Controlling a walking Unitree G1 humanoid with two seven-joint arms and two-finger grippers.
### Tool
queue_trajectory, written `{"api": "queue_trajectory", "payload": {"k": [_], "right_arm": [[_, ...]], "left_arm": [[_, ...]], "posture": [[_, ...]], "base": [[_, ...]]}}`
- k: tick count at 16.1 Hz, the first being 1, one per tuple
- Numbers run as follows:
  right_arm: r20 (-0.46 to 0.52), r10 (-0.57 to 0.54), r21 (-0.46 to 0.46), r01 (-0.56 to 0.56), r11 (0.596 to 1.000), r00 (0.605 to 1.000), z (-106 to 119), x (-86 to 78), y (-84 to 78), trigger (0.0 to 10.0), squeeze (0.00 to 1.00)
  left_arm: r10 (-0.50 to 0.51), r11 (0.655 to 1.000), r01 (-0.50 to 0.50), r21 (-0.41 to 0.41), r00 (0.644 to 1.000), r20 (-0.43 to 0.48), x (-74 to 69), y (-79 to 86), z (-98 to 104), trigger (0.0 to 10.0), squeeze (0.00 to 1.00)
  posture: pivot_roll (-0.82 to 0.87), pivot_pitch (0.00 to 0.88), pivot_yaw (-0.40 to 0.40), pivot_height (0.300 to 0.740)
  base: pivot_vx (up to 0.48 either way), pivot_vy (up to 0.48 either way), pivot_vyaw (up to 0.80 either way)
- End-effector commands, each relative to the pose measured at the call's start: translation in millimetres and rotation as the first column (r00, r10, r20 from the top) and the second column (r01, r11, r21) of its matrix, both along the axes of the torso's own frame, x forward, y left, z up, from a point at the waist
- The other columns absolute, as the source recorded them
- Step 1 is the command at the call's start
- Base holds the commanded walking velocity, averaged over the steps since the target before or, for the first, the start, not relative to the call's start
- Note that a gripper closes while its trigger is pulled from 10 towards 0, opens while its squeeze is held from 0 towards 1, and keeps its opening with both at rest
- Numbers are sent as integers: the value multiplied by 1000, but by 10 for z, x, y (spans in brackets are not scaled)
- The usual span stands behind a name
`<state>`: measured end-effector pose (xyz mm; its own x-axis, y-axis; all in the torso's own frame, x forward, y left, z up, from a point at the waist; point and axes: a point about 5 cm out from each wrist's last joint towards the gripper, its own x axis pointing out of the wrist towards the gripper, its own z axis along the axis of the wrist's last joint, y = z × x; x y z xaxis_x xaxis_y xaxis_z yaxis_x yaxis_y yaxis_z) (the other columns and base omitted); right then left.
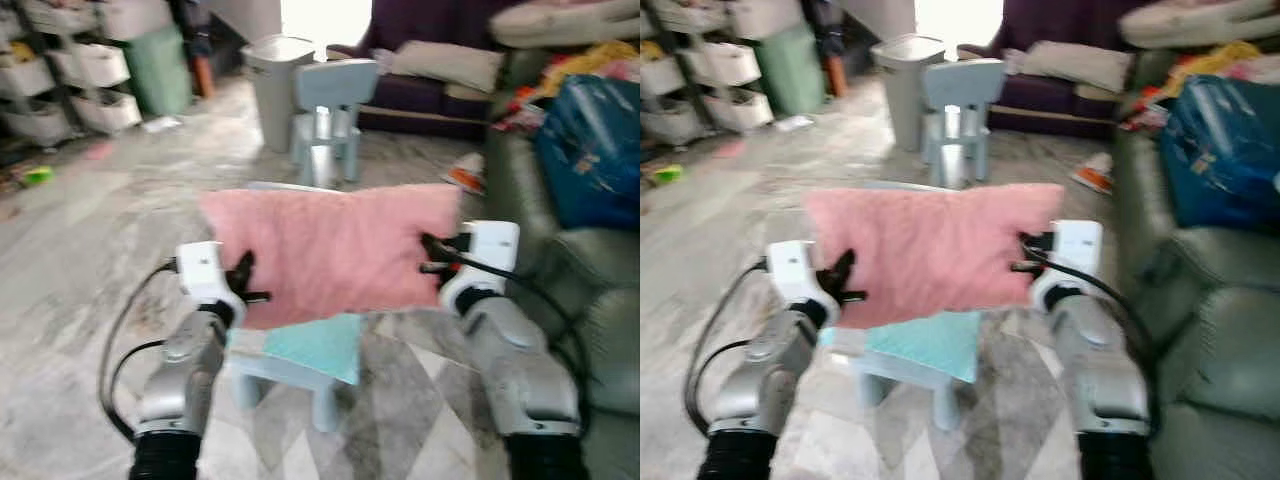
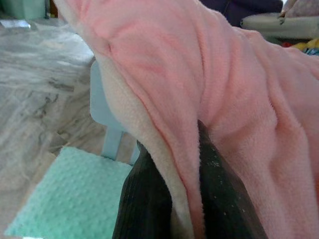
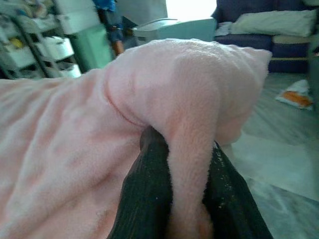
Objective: Move the pillow to the sofa
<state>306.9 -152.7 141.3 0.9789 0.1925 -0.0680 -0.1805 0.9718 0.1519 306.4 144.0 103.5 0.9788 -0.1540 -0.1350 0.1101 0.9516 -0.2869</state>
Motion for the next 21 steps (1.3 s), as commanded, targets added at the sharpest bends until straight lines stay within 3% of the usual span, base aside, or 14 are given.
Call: {"api": "queue_trajectory", "payload": {"k": [1, 5, 7, 9, 10, 13, 15, 21], "right_arm": [[46, -6, -9, 6, 1000, 999, 100, 10, -24, 10000, 0], [55, -65, -108, 71, 992, 996, 84, 26, -62, 10000, 0], [45, -85, -45, 87, 995, 995, 53, 24, -72, 10000, 0], [18, -135, -139, 136, 981, 991, 6, 27, -137, 10000, 0], [-28, -133, -113, 129, 985, 991, -26, 14, -132, 10000, 0], [-27, -106, -100, 103, 990, 994, -25, 3, -112, 10000, 0], [-39, -115, -99, 110, 989, 993, -31, 6, -110, 10000, 0], [-48, -114, -97, 109, 989, 992, -33, 10, -107, 10000, 0]], "left_arm": [[-22, 1000, 23, -12, 999, 38, 13, -38, 81, 10000, 0], [-16, 1000, 16, -12, 999, 28, 19, -46, 70, 10000, 0], [-10, 1000, 10, 13, 1000, 12, 21, -41, 43, 10000, 0], [-15, 1000, 14, 15, 1000, 8, 16, -34, 34, 10000, 0], [-14, 1000, 14, 19, 1000, 7, 13, -30, 31, 10000, 0], [-17, 1000, 16, 15, 1000, 15, 9, -29, 31, 10000, 0], [-18, 999, 18, -42, 1000, -12, 8, -50, 13, 10000, 0], [-41, 996, 40, -80, 999, -18, 2, -71, 21, 10000, 0]], "posture": [[-155, 0, 14, 740], [-156, 0, 16, 740], [-155, 0, 17, 740], [-156, 0, 18, 740], [-158, 0, 19, 740], [-159, 0, 22, 740], [-157, 0, 22, 740], [-155, 0, 21, 740]], "base": [[0, 0, 0], [0, 0, 0], [0, 0, 0], [0, 0, 0], [0, 0, 0], [0, 0, 0], [0, 0, -772], [0, 0, -771]]}}
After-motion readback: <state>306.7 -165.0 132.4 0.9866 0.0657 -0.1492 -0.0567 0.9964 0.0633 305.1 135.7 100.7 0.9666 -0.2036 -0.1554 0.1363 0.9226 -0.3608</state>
